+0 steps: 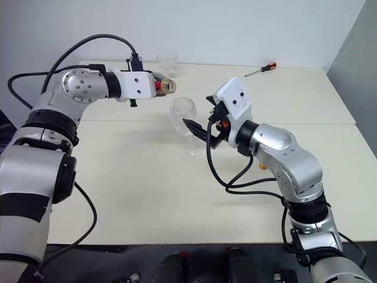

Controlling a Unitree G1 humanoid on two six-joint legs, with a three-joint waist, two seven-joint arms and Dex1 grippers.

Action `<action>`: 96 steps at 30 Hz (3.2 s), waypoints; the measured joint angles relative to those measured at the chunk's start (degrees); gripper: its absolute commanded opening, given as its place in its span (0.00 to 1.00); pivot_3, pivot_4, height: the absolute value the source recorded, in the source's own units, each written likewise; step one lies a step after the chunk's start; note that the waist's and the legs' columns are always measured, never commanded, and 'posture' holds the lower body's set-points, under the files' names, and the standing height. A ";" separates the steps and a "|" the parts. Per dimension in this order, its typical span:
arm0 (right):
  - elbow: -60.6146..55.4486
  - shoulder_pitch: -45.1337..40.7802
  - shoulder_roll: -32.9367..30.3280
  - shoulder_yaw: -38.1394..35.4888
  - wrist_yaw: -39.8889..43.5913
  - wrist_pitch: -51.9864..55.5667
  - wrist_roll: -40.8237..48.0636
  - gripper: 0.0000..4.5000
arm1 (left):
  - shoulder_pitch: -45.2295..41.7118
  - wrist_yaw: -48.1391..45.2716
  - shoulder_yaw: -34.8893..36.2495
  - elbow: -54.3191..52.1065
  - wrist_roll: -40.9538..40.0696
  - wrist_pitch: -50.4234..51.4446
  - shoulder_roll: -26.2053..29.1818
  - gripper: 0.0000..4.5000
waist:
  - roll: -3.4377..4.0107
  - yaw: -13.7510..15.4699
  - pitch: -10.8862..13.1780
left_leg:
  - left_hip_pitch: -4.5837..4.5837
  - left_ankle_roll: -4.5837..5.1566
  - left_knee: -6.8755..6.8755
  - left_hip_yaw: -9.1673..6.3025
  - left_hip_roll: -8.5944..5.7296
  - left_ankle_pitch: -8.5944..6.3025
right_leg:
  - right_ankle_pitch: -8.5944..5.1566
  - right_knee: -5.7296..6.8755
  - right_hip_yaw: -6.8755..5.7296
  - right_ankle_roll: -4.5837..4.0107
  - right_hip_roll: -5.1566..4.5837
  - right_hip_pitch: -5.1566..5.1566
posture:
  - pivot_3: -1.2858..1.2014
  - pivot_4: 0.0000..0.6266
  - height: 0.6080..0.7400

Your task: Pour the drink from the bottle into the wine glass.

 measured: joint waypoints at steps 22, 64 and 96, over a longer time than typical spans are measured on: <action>0.00 0.02 0.26 -0.46 0.34 0.02 0.01 1.00 | -2.67 5.69 -5.43 1.07 6.41 -3.48 0.82 0.29 | 0.00 0.00 0.00 | 0.00 0.00 0.01 0.03 -0.01 0.00 | 0.00 0.05 0.01 0.00 0.00 -0.02 | 0.52 0.24 1.00; 1.25 0.02 0.48 -0.97 0.39 0.01 -0.04 1.00 | -5.41 10.00 -7.82 1.52 10.27 -3.96 1.24 0.29 | 0.00 -0.02 0.00 | 0.00 0.00 0.03 0.05 -0.02 0.00 | -0.01 0.11 0.02 0.00 -0.02 -0.04 | 0.52 0.24 1.00; 1.37 0.01 1.22 -0.98 0.40 -0.02 -0.10 1.00 | -6.55 11.43 -9.44 1.54 11.32 -4.29 1.36 0.29 | 0.00 -0.02 0.00 | 0.00 0.00 0.05 0.05 -0.02 0.00 | -0.01 0.13 0.02 0.00 -0.02 -0.04 | 0.52 0.24 1.00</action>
